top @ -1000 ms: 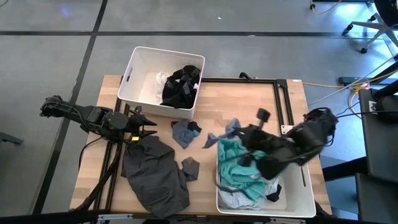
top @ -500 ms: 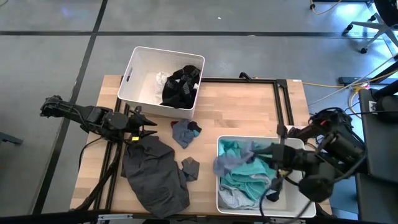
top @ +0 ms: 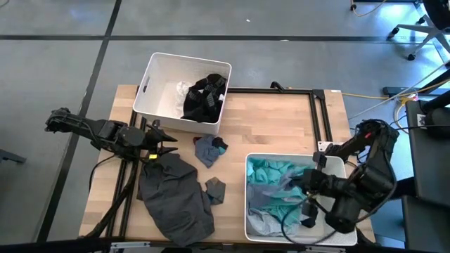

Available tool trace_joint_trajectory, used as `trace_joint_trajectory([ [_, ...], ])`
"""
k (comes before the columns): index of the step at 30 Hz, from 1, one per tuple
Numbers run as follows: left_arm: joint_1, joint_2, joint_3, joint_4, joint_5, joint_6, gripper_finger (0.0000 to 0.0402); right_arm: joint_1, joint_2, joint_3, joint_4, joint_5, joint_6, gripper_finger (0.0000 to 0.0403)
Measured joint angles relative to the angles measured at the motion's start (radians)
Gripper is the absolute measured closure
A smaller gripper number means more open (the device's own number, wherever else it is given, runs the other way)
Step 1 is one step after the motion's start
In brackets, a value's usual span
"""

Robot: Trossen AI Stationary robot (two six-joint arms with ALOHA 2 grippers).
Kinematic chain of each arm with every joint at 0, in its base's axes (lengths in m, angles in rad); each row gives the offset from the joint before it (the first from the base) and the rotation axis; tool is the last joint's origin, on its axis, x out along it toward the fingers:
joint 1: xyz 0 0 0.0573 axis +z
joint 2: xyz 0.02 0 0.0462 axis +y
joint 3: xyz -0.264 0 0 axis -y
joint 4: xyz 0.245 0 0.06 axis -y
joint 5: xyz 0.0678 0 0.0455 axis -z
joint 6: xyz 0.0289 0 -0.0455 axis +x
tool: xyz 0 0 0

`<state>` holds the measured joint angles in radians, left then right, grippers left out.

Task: Sort clothes
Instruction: Put the blue sock into the bottom white bin

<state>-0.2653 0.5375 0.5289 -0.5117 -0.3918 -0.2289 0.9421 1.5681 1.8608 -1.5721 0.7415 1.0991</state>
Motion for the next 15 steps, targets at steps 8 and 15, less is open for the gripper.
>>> trace_joint_trajectory([
  [8,0.000,0.000,0.000,0.003,-0.041,0.001,0.0254,-0.059,-0.041,-0.210,0.000,0.001,0.102,0.0376],
  [15,0.000,0.000,0.000,0.025,-0.041,0.010,0.0254,-0.149,-0.040,-0.198,0.037,-0.062,0.047,0.0274],
])
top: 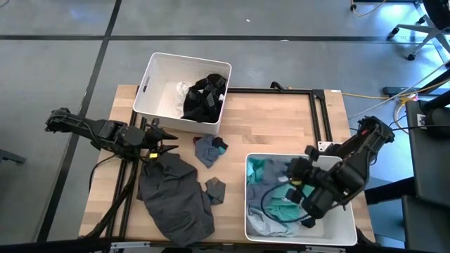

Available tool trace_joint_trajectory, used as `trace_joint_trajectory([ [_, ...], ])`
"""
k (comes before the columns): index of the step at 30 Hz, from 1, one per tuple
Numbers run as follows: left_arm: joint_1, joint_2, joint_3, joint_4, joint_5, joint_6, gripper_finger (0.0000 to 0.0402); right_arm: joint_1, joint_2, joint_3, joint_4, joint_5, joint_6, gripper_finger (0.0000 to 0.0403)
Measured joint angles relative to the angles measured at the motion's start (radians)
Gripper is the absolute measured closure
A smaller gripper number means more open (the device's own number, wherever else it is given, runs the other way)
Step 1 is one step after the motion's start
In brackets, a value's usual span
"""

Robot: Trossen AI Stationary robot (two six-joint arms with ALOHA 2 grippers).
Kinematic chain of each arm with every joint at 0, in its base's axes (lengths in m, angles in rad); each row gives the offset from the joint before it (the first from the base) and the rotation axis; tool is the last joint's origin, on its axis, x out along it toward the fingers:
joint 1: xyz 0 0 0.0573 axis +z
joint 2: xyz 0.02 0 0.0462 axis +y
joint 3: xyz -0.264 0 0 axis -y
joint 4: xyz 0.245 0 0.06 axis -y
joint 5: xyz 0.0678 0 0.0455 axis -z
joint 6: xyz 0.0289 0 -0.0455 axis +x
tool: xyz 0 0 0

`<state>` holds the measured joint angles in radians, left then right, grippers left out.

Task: Sort clothes
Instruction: Put the blue sock into the bottom white bin

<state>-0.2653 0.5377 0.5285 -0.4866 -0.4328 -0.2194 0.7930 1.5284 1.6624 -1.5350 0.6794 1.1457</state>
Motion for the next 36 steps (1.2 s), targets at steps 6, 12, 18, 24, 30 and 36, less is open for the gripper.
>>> trace_joint_trajectory([
  [6,0.000,0.001,0.000,0.006,0.000,0.012,0.0254,-0.097,0.000,0.044,0.119,-0.029,-0.158,0.0190],
  [12,0.000,0.001,0.000,0.005,0.000,0.011,0.0254,-0.228,0.013,0.046,0.311,0.054,-0.404,0.0155],
  [18,0.000,0.001,0.000,0.005,0.000,0.011,0.0254,-0.378,0.067,0.046,0.480,0.070,-0.601,0.0153],
  [24,0.000,0.001,0.000,0.005,0.000,0.011,0.0254,-0.509,0.148,0.046,0.628,0.018,-0.687,0.0152],
  [30,0.000,0.001,0.000,0.005,0.000,0.013,0.0254,-0.611,0.248,0.046,0.706,-0.171,-0.736,0.0152],
  [36,0.000,0.001,0.000,0.005,0.000,0.014,0.0254,-0.675,0.355,0.046,0.764,-0.334,-0.759,0.0152],
])
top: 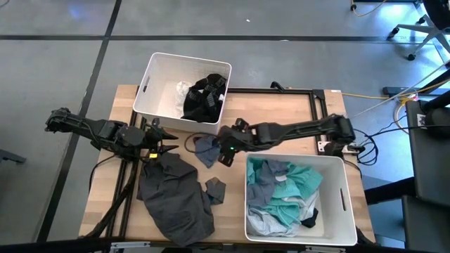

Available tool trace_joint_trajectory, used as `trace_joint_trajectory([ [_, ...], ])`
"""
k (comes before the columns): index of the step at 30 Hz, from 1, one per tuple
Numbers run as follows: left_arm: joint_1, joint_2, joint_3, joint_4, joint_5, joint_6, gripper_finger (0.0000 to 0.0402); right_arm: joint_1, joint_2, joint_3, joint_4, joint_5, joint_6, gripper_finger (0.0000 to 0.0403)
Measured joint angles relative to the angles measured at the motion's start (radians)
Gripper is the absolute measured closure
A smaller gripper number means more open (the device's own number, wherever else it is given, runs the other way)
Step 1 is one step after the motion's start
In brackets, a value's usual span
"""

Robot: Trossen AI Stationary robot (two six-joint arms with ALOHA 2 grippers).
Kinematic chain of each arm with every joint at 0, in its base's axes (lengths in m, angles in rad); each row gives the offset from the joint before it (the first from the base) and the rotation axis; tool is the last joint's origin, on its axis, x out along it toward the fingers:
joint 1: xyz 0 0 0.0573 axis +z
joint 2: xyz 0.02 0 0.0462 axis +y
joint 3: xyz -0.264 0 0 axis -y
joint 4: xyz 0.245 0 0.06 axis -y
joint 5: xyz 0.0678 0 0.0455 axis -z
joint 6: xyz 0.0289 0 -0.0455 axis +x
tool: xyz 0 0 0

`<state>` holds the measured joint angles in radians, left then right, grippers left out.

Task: Sort clothes
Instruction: Put the blue sock into the bottom white bin

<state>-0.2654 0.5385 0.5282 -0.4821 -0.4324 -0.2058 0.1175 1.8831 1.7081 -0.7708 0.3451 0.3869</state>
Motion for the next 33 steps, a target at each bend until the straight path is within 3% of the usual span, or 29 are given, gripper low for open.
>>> trace_joint_trajectory([
  [11,0.000,0.000,0.000,0.000,0.000,0.000,0.0254,-0.055,0.140,0.000,0.126,-0.129,0.006,0.0152],
  [29,0.000,0.000,0.000,-0.003,0.000,0.004,0.0254,-0.053,0.337,0.000,0.286,-0.147,0.008,0.0153],
  [33,0.000,0.000,0.000,-0.003,0.000,0.004,0.0254,-0.053,0.347,-0.001,0.295,-0.147,-0.003,0.0170],
])
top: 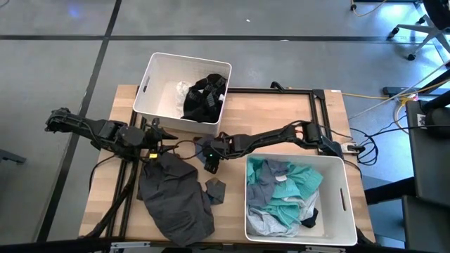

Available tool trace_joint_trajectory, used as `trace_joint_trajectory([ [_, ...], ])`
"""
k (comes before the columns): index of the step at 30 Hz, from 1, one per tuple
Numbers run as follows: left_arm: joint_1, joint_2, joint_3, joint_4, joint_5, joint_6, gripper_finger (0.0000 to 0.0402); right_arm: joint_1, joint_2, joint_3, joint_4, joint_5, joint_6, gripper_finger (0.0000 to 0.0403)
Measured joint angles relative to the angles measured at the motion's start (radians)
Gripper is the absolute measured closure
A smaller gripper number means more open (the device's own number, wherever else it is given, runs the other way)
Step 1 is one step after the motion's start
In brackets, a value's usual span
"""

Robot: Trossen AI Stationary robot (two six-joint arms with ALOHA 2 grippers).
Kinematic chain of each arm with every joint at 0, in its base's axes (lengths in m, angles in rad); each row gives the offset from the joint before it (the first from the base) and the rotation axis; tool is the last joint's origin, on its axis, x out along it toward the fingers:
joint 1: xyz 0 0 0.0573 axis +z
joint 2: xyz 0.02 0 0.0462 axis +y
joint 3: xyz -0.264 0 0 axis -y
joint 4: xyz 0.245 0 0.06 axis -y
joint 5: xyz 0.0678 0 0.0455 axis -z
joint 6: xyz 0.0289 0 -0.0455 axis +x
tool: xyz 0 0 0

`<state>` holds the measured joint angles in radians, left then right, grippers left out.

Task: Sort clothes
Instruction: Put the blue sock into the bottom white bin

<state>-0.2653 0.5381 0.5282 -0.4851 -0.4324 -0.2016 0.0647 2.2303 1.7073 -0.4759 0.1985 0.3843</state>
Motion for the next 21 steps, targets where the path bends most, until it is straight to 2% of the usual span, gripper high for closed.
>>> trace_joint_trajectory([
  [16,0.000,0.000,0.000,0.004,0.000,0.000,0.0254,0.000,0.031,0.000,0.018,0.009,-0.100,0.0381],
  [18,0.000,0.000,0.000,0.004,0.000,0.000,0.0254,0.007,0.030,0.000,0.023,0.038,-0.111,0.0395],
  [21,0.000,0.000,0.000,0.005,0.000,0.000,0.0254,0.028,0.009,0.000,0.004,0.110,-0.132,0.0388],
])
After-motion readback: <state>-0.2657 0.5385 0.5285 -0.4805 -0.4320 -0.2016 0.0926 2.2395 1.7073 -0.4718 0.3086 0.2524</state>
